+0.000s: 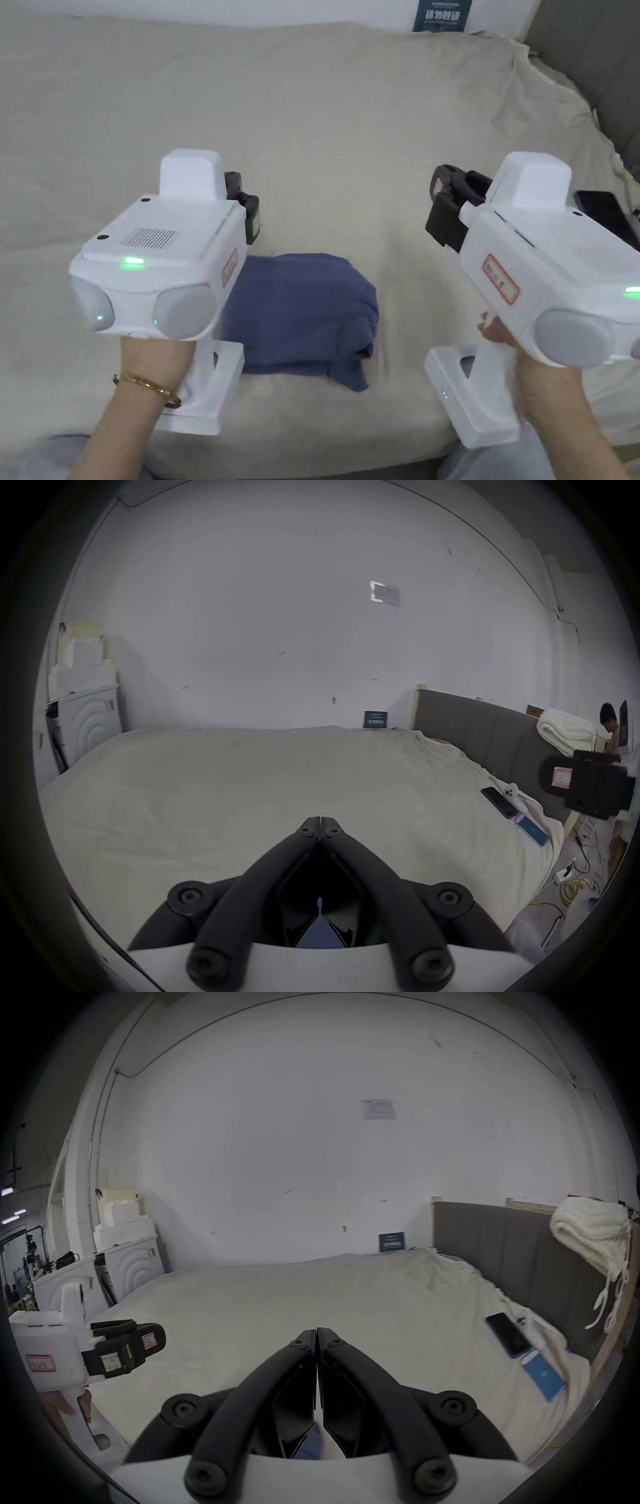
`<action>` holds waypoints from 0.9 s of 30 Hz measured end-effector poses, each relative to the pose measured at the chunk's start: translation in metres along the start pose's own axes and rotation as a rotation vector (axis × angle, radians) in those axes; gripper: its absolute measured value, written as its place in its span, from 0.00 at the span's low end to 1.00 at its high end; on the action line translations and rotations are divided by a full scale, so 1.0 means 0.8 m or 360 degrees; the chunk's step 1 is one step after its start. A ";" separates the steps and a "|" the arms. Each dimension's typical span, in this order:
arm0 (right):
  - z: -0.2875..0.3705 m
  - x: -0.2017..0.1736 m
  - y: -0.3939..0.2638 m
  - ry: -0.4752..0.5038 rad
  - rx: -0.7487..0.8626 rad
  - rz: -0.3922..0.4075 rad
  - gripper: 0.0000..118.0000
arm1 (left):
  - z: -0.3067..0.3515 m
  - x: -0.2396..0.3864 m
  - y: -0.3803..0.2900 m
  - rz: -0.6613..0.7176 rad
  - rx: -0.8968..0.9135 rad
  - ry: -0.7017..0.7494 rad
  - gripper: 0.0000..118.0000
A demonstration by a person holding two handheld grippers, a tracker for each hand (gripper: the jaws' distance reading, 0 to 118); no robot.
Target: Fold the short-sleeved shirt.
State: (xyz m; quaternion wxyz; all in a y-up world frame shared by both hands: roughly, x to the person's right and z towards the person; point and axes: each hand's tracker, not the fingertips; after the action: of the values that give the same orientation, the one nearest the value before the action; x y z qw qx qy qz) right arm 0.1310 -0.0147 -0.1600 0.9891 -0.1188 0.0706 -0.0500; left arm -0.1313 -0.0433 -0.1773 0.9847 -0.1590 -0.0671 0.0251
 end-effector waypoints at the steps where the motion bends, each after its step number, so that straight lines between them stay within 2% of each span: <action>1: -0.009 -0.009 -0.008 0.0004 0.0004 -0.0006 0.00 | 0.002 -0.009 -0.003 0.0029 -0.0012 0.0018 0.00; 6: -0.064 -0.057 -0.075 -0.0018 -0.0051 0.0016 0.00 | 0.017 -0.040 -0.024 0.0125 -0.0075 0.0091 0.00; 9: -0.090 -0.077 -0.124 -0.0073 -0.0205 0.0079 0.00 | 0.018 -0.049 -0.040 0.0126 -0.0122 0.0125 0.00; 11: -0.100 -0.082 -0.154 -0.0068 -0.0307 0.0071 0.00 | 0.017 -0.054 -0.047 0.0134 -0.0153 0.0129 0.00; 15: -0.113 -0.091 -0.199 -0.0075 -0.0479 0.0138 0.00 | 0.010 -0.058 -0.058 0.0141 -0.0199 0.0139 0.00; 17: -0.117 -0.091 -0.216 -0.0090 -0.0549 0.0116 0.00 | 0.007 -0.058 -0.061 0.0143 -0.0207 0.0133 0.00; 21: -0.121 -0.089 -0.233 -0.0084 -0.0576 0.0081 0.00 | 0.000 -0.058 -0.064 0.0133 -0.0223 0.0122 0.00; 24: -0.123 -0.093 -0.235 -0.0084 -0.0582 0.0129 0.00 | -0.009 -0.058 -0.064 0.0142 -0.0249 0.0108 0.00; 25: -0.123 -0.093 -0.236 -0.0083 -0.0582 0.0134 0.00 | -0.013 -0.058 -0.063 0.0154 -0.0275 0.0101 0.05; 27: -0.122 -0.092 -0.235 -0.0078 -0.0582 0.0138 0.00 | -0.022 -0.067 -0.057 0.0268 -0.0339 -0.0005 0.34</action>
State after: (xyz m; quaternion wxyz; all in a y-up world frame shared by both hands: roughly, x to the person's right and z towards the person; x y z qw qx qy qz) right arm 0.0282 -0.2105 -0.1992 0.9537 -0.2946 0.0593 0.0092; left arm -0.1806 -0.0958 -0.1863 0.9565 -0.2677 -0.0573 0.1007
